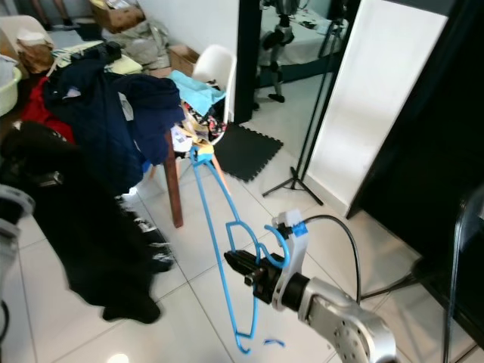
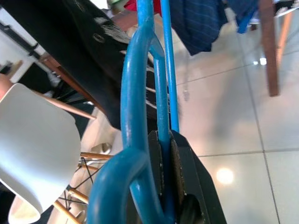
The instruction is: Hang hanger
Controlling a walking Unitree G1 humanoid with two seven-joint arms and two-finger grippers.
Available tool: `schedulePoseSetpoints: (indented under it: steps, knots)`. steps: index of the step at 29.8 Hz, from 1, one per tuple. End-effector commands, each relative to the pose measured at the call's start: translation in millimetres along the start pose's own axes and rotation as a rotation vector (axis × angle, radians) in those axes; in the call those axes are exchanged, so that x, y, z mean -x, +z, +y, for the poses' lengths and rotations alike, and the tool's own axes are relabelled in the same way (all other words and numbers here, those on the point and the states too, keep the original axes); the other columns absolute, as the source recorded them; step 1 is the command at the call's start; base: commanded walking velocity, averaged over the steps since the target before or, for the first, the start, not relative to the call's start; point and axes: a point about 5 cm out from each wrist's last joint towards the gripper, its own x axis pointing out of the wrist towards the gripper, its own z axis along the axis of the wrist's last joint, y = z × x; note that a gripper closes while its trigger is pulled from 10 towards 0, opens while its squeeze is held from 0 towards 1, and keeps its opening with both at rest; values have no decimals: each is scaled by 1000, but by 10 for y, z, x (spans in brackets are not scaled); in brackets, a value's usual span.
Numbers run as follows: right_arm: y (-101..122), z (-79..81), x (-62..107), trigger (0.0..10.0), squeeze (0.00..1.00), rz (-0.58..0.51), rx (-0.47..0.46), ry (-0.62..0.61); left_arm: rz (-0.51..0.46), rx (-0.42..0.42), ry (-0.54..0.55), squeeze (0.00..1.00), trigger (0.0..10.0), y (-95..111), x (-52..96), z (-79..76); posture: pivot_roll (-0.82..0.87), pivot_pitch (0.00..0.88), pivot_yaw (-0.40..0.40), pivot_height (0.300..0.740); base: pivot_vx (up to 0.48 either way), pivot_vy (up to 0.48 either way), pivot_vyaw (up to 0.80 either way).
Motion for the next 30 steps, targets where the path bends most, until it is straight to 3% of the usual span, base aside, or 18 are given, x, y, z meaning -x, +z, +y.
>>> schedulePoseSetpoints:
  steps: [1, 2, 6, 7, 10, 12, 18, 30]
  knots:
    - [18, -3, 2, 10000, 0, -12, -5, -2, -59, -17, -2, 0, 10000, 150, -47, 28, -26, 24, -58, 736, 480, 0, 0]
    - [21, -3, 0, 10000, 0, -21, -17, -5, -97, -29, -13, 0, 10000, 276, -122, 37, -28, 25, -56, 736, 480, 0, 0]
    - [26, -3, -3, 10000, 0, -30, -26, -6, -136, -36, -31, 0, 10000, 407, -189, 24, -30, 28, -53, 736, 480, 0, 0]
    - [27, 1, -7, 10000, 0, -33, -27, -6, -178, -40, -51, 0, 10000, 544, -246, -16, -31, 29, -52, 736, 480, 0, 0]
    - [28, 2, -9, 10000, 0, -34, -27, -6, -194, -42, -60, 0, 10000, 595, -265, -35, -31, 29, -52, 736, 480, 0, 0]
    - [36, 4, -16, 10000, 0, -36, -29, -5, -243, -41, -87, 0, 10000, 757, -329, -93, -29, 31, -50, 736, 480, 0, 0]
    - [40, 7, -20, 10000, 0, -39, -31, -5, -274, -44, -116, 0, 10000, 876, -374, -128, -31, 32, -50, 736, 480, 0, 0]
    - [38, 11, -19, 10000, 0, -44, -41, -7, -429, -109, -161, 0, 10000, 1429, -527, -181, -35, 36, -46, 736, 480, 0, 0]
